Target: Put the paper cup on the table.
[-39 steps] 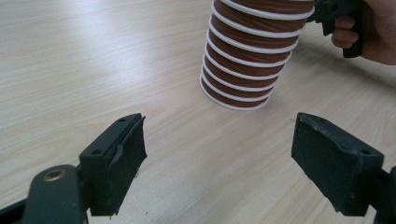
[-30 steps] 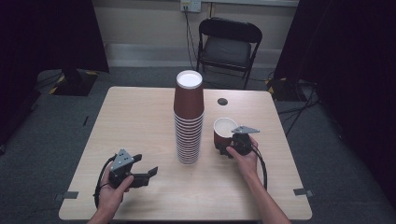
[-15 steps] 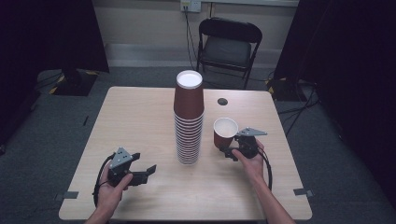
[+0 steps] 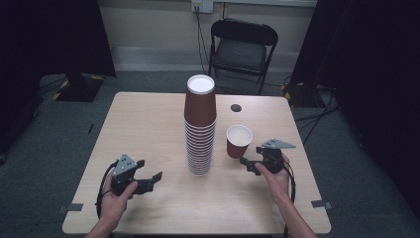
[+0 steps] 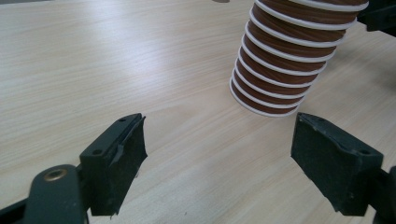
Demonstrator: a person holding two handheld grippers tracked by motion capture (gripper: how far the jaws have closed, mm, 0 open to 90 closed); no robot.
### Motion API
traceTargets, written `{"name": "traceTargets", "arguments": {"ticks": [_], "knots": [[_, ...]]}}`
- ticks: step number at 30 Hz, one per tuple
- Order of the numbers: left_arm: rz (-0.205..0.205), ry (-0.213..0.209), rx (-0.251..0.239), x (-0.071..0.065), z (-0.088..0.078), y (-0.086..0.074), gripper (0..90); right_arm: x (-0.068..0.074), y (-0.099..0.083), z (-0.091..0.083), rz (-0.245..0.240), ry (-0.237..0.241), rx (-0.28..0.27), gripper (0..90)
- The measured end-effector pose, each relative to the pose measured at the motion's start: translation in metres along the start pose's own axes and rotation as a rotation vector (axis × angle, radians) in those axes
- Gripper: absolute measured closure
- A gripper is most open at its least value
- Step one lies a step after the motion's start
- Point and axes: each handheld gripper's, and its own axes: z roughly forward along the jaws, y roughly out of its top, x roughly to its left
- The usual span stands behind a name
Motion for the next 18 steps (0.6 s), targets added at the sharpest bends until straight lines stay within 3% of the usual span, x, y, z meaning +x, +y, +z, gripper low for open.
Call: {"name": "traceTargets", "arguments": {"ticks": [13,18], "knots": [[-0.018,0.016,0.021,0.004,0.000,-0.003,17.6,0.008,-0.009,-0.045,-0.001,-0.002,-0.019,15.7],[-0.002,0.006,0.033,0.002,0.000,-0.003,17.6,0.009,-0.018,-0.062,0.010,-0.024,-0.025,16.6]]}}
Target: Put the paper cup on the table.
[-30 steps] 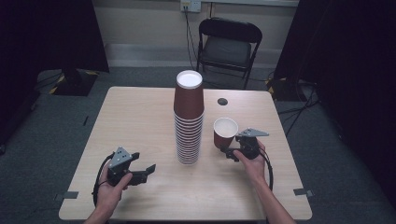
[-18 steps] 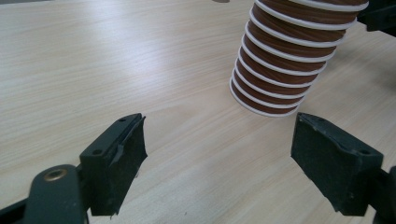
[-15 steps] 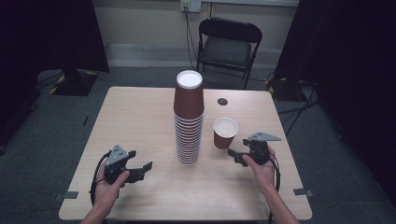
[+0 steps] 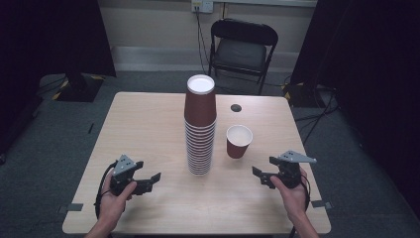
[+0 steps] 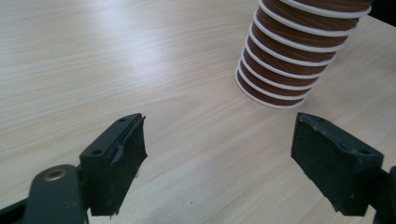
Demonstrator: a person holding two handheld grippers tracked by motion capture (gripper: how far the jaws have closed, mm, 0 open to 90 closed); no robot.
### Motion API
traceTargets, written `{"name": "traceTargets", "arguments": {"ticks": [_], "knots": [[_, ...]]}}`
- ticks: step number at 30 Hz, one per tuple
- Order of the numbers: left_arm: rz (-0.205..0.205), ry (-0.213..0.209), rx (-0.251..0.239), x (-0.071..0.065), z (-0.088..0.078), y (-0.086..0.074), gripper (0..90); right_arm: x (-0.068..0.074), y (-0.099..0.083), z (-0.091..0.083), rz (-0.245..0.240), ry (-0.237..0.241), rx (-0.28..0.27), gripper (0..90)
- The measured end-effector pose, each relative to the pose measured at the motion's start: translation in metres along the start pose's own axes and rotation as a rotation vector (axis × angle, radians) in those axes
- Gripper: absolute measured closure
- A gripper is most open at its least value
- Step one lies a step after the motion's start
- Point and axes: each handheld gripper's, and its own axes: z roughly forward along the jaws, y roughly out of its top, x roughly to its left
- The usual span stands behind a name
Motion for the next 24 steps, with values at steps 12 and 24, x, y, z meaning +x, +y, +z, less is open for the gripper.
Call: {"name": "traceTargets", "arguments": {"ticks": [12,24], "knots": [[-0.001,0.010,0.001,-0.002,-0.001,-0.002,17.0,0.001,-0.022,-0.029,0.050,-0.004,-0.003,17.1],[-0.007,-0.002,0.010,-0.004,0.002,-0.003,16.4,-0.010,-0.037,-0.044,0.083,-0.044,-0.013,17.1]]}}
